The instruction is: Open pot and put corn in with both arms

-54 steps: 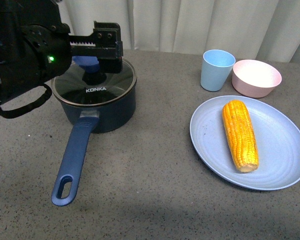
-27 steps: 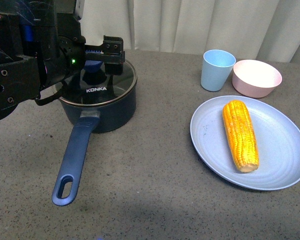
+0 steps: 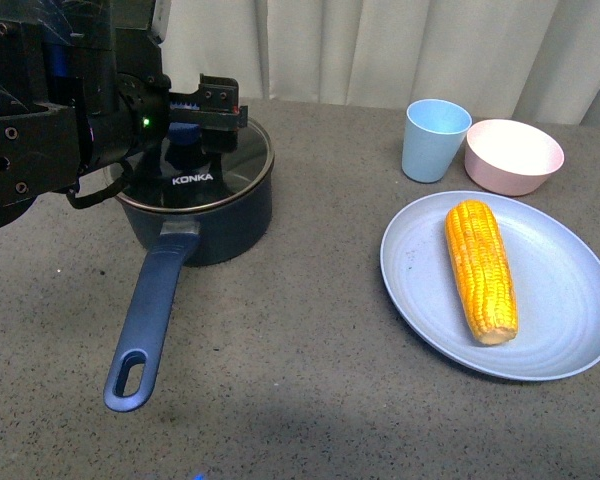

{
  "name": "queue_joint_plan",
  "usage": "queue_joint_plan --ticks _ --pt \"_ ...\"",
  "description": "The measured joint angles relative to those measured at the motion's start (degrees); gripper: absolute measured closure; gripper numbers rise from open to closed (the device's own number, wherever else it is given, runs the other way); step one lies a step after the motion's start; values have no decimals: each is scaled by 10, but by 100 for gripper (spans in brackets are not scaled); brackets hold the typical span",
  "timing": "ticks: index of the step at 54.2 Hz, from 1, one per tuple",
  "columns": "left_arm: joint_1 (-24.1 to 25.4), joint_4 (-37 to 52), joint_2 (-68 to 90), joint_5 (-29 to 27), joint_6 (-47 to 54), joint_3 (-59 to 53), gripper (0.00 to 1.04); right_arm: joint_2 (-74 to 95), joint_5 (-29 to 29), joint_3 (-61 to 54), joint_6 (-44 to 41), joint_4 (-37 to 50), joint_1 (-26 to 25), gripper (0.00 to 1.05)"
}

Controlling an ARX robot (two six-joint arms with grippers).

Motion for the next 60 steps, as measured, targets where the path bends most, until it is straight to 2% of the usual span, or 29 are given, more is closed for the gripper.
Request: queue_joint_plan --ticks 6,8,28,36,51,60 --pt "-1 1 0 3 2 -1 39 0 0 0 0 0 0 9" --pt "-1 3 -1 3 2 -2 42 0 0 0 0 0 0 9" --pt "5 10 -69 -10 -7 -13 43 0 0 0 0 0 0 9" --pt "50 37 -87 9 -16 -30 43 0 0 0 0 0 0 9" --pt "174 109 -52 22 -9 -65 43 0 0 0 0 0 0 9" --pt "204 124 -10 40 1 -62 43 0 0 0 0 0 0 9"
